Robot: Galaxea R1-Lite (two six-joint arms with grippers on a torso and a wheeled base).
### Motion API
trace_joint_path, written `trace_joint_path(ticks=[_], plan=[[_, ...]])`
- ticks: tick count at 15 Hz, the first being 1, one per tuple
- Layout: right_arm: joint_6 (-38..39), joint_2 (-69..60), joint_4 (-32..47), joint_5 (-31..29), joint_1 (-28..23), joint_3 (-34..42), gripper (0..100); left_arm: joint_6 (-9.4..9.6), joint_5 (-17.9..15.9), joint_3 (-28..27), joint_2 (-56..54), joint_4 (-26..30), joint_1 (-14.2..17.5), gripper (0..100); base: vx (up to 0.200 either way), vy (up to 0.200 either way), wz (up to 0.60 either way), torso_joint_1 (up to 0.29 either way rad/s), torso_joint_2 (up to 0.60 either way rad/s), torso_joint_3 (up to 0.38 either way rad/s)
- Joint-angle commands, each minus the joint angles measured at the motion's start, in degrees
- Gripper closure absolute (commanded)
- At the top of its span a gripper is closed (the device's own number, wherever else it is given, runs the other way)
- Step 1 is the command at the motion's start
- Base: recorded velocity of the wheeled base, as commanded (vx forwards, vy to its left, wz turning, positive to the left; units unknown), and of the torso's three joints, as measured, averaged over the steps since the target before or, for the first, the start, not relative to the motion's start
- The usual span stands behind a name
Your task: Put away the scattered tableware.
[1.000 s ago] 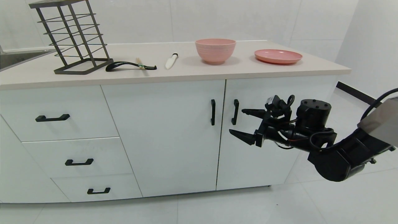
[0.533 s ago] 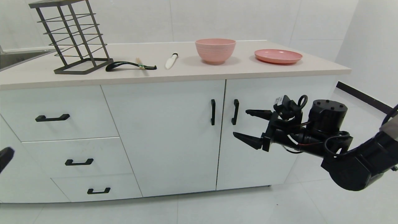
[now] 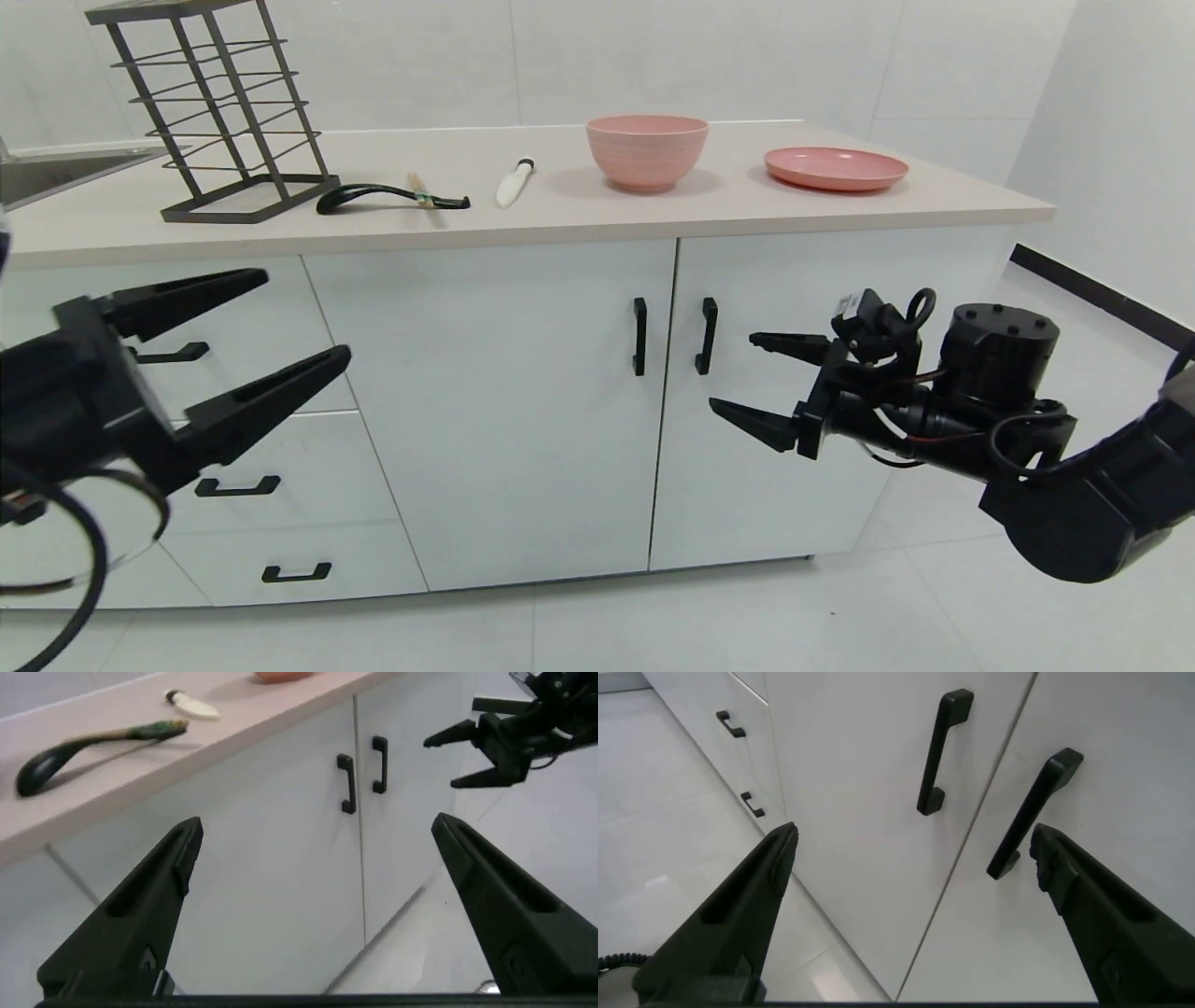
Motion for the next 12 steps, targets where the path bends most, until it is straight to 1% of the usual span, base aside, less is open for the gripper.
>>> trace_joint_path(ticks=[1,2,3,4,5,7,9,10,11,12], plan=[[0.0,-1.0,0.0,0.0,-0.1,0.6,0,-1.76,-1.5,-1.4,21.7,-20.6,-3.7,0,0.0,0.0,0.0,0.0,0.0,0.0],[0.0,-1.0,0.1,0.0,-0.1,0.5,0,-2.73,-2.0,-1.4,24.3,-24.6,-4.7,0,0.0,0.0,0.0,0.0,0.0,0.0],[0.0,-1.0,0.2,0.0,-0.7,0.4,0,-3.87,-4.5,-1.4,28.1,-30.1,-6.1,0,0.0,0.0,0.0,0.0,0.0,0.0],[0.0,-1.0,0.2,0.0,-0.8,0.4,0,-3.87,-7.0,-1.4,29.8,-31.1,-6.6,0,0.0,0.0,0.0,0.0,0.0,0.0],[0.0,-1.0,0.1,0.0,-0.8,0.4,0,-3.87,-7.3,-1.4,30.0,-31.1,-6.7,0,0.0,0.0,0.0,0.0,0.0,0.0],[0.0,-1.0,0.1,-0.6,-0.8,0.4,0,-3.96,-9.3,-3.5,32.6,-29.6,-9.0,0,0.0,0.0,0.0,0.0,0.0,0.0],[0.0,-0.8,0.2,-0.7,-0.8,0.3,0,-4.4,-9.4,-5.4,33.2,-27.3,-11.2,0,0.0,0.0,0.0,0.0,0.0,0.0],[0.0,-0.4,0.2,-0.7,-0.8,0.1,0,-4.49,-8.9,-6.8,33.9,-25.1,-13.1,0,0.0,0.0,0.0,0.0,0.0,0.0],[0.0,-0.1,0.2,-0.6,-0.8,-0.1,0,-4.4,-8.8,-7.0,34.5,-23.7,-16.3,0,0.0,0.0,0.0,0.0,0.0,0.0],[0.1,0.4,0.2,-0.2,-0.9,-0.4,0,-4.4,-8.2,-6.8,35.3,-23.6,-18.7,0,0.0,0.0,0.0,0.0,0.0,0.0]])
